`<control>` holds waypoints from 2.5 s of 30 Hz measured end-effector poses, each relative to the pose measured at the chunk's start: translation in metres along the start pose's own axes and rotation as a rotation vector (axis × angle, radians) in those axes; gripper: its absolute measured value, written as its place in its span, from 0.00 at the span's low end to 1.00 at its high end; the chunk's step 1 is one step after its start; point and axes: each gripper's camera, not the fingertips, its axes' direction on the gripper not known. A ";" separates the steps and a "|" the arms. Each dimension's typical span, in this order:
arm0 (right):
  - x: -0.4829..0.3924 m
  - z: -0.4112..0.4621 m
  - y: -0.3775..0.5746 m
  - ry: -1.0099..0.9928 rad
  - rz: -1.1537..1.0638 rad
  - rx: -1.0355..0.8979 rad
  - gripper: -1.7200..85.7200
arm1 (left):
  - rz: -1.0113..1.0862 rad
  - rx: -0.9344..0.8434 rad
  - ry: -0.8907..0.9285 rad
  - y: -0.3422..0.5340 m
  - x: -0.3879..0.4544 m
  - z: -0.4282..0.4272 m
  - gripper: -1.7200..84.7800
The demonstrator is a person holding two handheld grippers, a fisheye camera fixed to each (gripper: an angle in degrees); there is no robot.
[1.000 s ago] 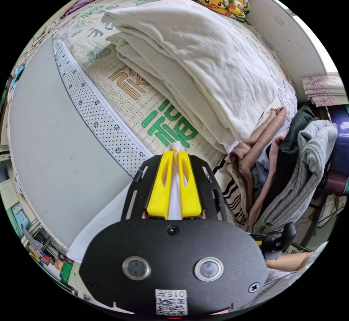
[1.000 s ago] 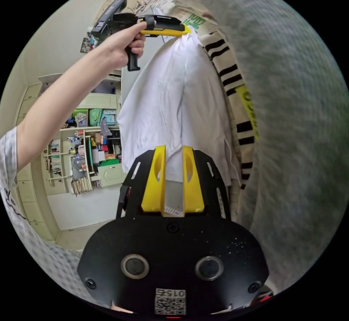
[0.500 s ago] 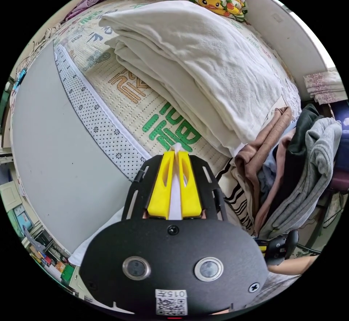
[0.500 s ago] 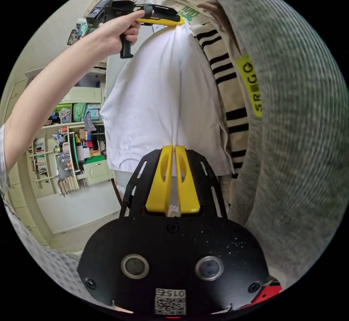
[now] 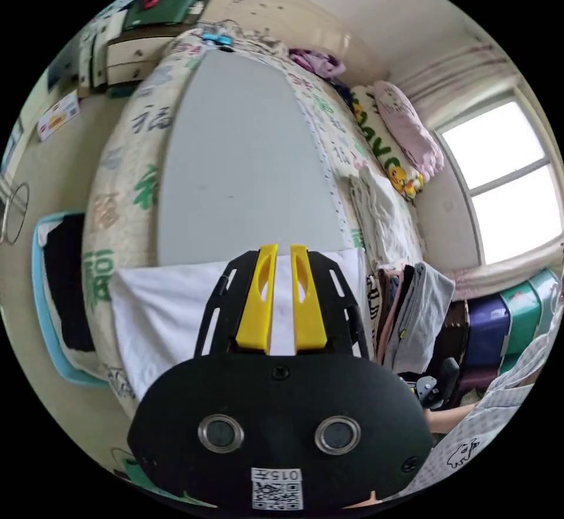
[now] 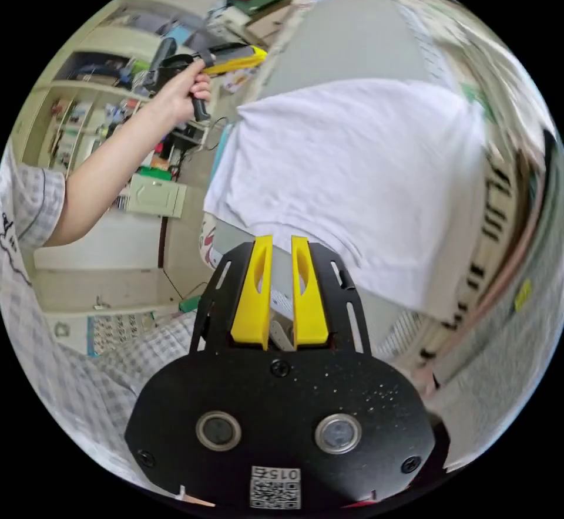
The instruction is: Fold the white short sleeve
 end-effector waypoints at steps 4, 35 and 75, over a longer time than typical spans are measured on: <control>-0.057 0.062 -0.050 0.080 -0.204 -0.004 0.10 | -0.200 -0.046 -0.010 0.027 -0.094 -0.025 0.08; -0.084 0.257 -0.085 0.322 -0.470 -0.388 0.02 | -0.121 -0.136 0.029 -0.007 -0.142 0.014 0.02; 0.116 0.056 0.045 0.534 0.455 -0.023 0.09 | 0.712 -0.562 -0.051 -0.027 0.353 0.256 0.13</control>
